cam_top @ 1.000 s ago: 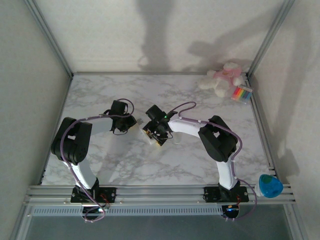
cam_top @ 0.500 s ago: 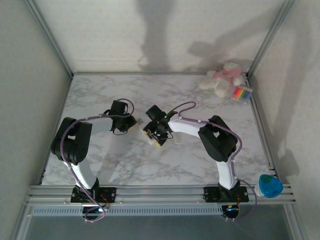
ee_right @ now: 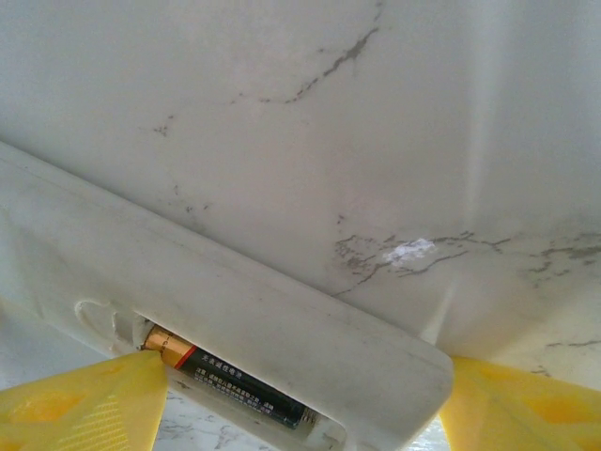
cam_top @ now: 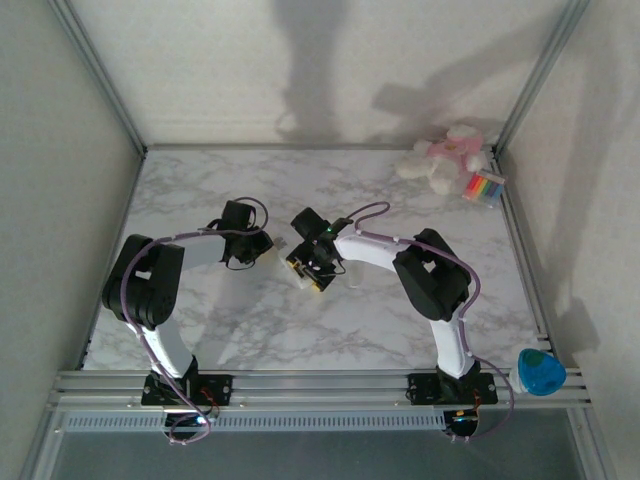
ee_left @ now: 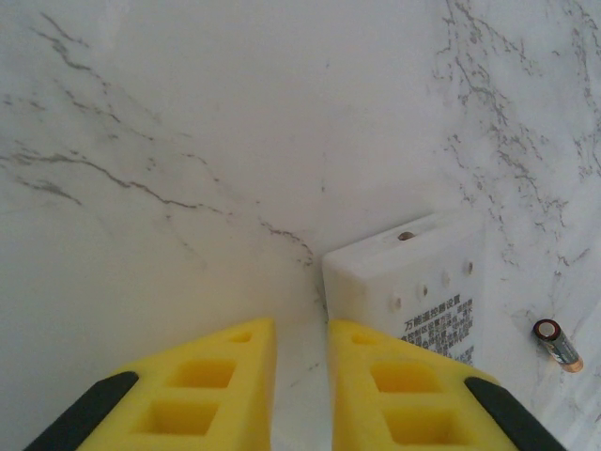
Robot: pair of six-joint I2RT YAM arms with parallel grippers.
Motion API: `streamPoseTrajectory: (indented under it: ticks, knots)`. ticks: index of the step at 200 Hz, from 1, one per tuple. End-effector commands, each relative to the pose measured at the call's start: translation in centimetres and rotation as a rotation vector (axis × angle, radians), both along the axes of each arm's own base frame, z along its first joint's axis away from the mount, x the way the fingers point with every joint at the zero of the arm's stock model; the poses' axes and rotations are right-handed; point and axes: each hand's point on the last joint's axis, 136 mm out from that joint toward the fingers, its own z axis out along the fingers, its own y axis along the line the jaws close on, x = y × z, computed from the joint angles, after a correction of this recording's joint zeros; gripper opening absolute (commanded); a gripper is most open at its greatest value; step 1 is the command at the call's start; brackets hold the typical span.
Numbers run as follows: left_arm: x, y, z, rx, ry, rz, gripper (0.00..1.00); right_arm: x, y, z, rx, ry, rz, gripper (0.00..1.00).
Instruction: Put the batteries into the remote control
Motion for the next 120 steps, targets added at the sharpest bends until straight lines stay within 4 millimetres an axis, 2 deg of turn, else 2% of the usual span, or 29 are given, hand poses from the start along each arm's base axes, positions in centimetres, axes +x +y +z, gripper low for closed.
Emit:
streamPoseTrajectory:
  ticks: [1,30,62,91,120]
  knots:
    - [0.6,-0.2,0.6,-0.019,-0.017,-0.002,0.21,-3.8,-1.6,-4.7,-0.098,0.159,0.014,0.77]
    - [0.7,-0.2,0.9,-0.018,-0.025,-0.007,0.21,-2.5,-0.9,-2.6,-0.072,0.092,0.056,0.79]
    - [1.0,-0.2,1.7,-0.011,-0.044,-0.014,0.23,-1.2,-0.2,1.1,-0.048,-0.003,0.139,0.83]
    - [1.4,-0.2,2.0,-0.003,-0.055,-0.025,0.25,-1.5,-1.1,3.3,-0.054,-0.056,0.189,0.86]
    - [2.0,-1.0,2.8,-0.026,-0.077,-0.058,0.31,-1.6,-2.6,5.0,-0.078,-0.123,0.26,0.86]
